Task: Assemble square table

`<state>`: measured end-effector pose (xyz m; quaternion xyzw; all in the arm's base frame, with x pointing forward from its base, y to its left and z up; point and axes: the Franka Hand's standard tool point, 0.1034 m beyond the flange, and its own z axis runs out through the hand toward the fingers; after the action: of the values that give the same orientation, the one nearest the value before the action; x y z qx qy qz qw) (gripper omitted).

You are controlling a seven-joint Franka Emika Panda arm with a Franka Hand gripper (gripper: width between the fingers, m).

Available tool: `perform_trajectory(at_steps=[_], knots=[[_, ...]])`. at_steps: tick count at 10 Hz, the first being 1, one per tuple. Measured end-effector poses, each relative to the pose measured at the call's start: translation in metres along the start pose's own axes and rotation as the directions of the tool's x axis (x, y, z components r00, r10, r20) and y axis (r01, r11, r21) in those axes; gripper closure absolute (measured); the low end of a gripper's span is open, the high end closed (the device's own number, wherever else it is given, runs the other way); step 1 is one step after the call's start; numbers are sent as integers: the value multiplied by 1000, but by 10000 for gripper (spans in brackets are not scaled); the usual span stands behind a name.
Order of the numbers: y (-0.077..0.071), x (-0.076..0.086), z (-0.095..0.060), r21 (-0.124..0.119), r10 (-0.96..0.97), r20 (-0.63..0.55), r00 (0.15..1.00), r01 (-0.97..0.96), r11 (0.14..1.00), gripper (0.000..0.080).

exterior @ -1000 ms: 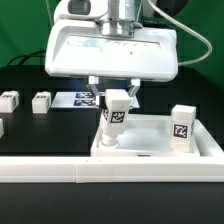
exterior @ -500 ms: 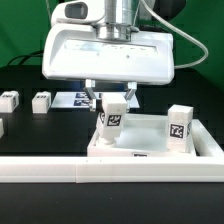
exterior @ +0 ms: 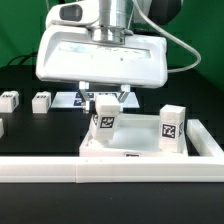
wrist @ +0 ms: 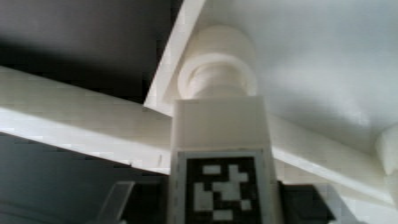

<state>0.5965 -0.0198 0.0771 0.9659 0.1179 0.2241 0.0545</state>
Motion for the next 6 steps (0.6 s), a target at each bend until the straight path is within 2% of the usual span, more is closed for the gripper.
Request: perform_trajectory(at_steps=[2, 6], knots=[[0, -2, 0, -20, -1, -40, 999, 1, 1000, 509], [0, -2, 0, -23, -2, -46, 999, 1, 1000, 509]])
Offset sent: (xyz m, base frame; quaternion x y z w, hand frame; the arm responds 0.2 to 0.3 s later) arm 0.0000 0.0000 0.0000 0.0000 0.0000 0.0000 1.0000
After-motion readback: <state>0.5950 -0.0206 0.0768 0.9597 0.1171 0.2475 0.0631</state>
